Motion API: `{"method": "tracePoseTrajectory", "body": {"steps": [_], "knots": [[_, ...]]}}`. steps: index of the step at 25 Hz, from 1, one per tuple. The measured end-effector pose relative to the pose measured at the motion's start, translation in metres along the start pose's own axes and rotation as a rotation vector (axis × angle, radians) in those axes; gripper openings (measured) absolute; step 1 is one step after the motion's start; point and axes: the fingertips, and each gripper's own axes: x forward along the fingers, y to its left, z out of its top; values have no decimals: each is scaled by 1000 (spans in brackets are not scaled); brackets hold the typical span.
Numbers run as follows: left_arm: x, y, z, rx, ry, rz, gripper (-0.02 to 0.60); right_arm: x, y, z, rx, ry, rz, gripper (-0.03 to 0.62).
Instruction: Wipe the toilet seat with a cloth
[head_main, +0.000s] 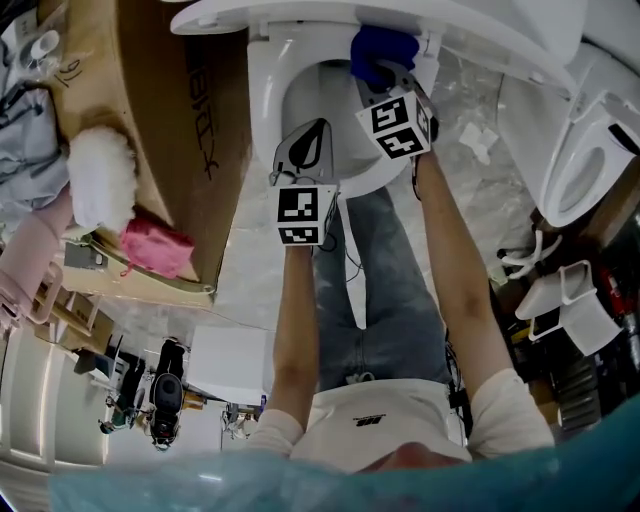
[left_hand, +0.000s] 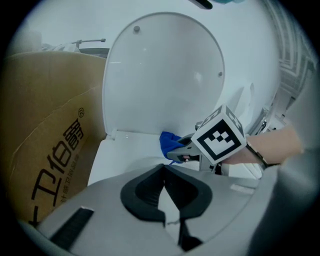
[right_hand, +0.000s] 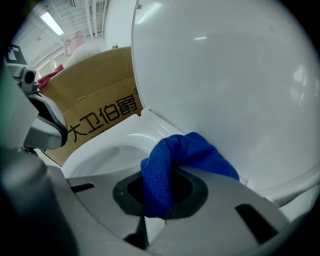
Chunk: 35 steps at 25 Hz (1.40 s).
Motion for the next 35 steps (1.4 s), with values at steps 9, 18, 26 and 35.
{"method": "tracePoseTrajectory", "body": {"steps": [9, 18, 26, 35], "knots": [[10, -31, -1, 54, 18, -43, 9, -25, -28, -32, 82, -6, -58, 20], [11, -57, -7, 102, 30, -88, 9, -44, -27, -68, 128, 21, -83, 20], [3, -68, -17, 133, 42, -117, 9, -53, -14, -90, 151, 47, -101, 20], [-17, -73, -25, 146, 37, -140, 9, -71, 20, -128, 207, 105, -110, 20]]}}
